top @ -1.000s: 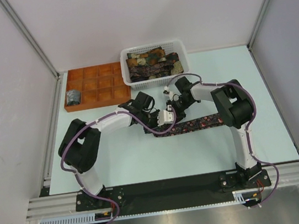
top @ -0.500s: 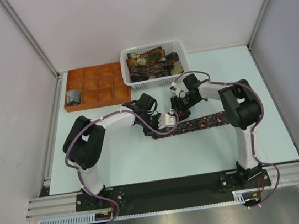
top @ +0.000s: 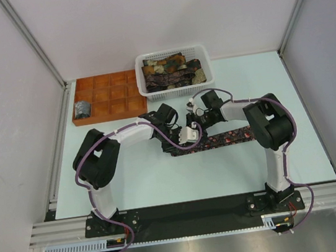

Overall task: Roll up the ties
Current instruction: Roll the tie at the center of the board.

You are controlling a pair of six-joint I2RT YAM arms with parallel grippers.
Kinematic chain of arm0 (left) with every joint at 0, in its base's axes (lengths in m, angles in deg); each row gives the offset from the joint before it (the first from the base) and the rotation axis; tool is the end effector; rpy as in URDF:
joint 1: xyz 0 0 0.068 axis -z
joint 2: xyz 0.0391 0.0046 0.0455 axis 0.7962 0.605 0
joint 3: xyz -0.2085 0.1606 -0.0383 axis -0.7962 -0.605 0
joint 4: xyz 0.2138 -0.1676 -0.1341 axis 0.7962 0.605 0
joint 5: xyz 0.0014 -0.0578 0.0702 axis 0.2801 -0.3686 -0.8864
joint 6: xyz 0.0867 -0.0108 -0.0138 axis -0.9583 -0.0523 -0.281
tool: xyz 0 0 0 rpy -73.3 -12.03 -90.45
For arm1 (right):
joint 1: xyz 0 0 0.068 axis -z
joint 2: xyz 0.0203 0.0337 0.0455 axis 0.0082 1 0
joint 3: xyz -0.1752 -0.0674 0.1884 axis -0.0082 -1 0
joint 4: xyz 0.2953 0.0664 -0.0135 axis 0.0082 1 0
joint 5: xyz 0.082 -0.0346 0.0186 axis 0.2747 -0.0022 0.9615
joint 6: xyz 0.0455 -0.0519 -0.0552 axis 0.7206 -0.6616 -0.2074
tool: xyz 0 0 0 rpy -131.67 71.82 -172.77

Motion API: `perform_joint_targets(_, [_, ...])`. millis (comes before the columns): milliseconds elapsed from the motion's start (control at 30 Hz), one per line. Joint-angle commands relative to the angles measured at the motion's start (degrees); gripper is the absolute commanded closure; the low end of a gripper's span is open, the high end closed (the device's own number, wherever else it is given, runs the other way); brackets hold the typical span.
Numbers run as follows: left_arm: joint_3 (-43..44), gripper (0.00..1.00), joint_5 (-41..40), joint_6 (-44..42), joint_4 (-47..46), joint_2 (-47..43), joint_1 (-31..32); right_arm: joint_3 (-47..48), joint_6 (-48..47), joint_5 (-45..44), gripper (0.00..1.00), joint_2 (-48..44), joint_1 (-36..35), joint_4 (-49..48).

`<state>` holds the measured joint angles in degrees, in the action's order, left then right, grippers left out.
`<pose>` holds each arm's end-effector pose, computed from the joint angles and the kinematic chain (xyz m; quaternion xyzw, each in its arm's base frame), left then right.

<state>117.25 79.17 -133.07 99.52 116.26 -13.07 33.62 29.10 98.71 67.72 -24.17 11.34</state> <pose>0.2932 -0.2891 0.0922 0.7211 0.6346 -0.2062 0.1863 0.3581 0.2297 0.0683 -0.1028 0.8507 0.5155 0.0001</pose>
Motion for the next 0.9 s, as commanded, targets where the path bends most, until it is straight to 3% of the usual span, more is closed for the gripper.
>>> perform_joint_targets(0, [1.2,0.66,-0.1,-1.3,1.2,0.4,0.2,-0.3,2.8,0.8,0.66,0.5,-0.8,-5.8])
perform_joint_targets(33, [1.1,0.65,-0.2,-1.3,1.3,0.3,0.2,-0.3,2.5,0.5,0.72,0.5,-0.9,-5.3])
perform_joint_targets(67, [1.1,0.64,-0.1,-1.3,1.2,0.3,0.2,-0.3,1.6,0.2,0.84,0.6,-0.9,-4.8])
perform_joint_targets(167, [1.2,0.62,0.1,-1.1,1.2,0.3,0.0,0.0,-1.0,-1.6,0.99,1.3,-0.6,-1.7])
perform_joint_targets(400, [0.9,0.27,4.2,1.5,-0.4,-2.6,-3.0,-0.4,-5.4,-4.8,1.00,4.2,1.6,1.7])
perform_joint_targets(500, [-0.6,0.19,4.7,1.8,-2.3,-4.7,-3.4,-0.2,-6.3,-5.4,1.00,5.0,2.1,2.8])
perform_joint_targets(867, [2.9,0.10,4.8,3.0,-2.8,-1.1,-1.4,0.0,-7.1,-9.1,1.00,5.7,2.7,4.6])
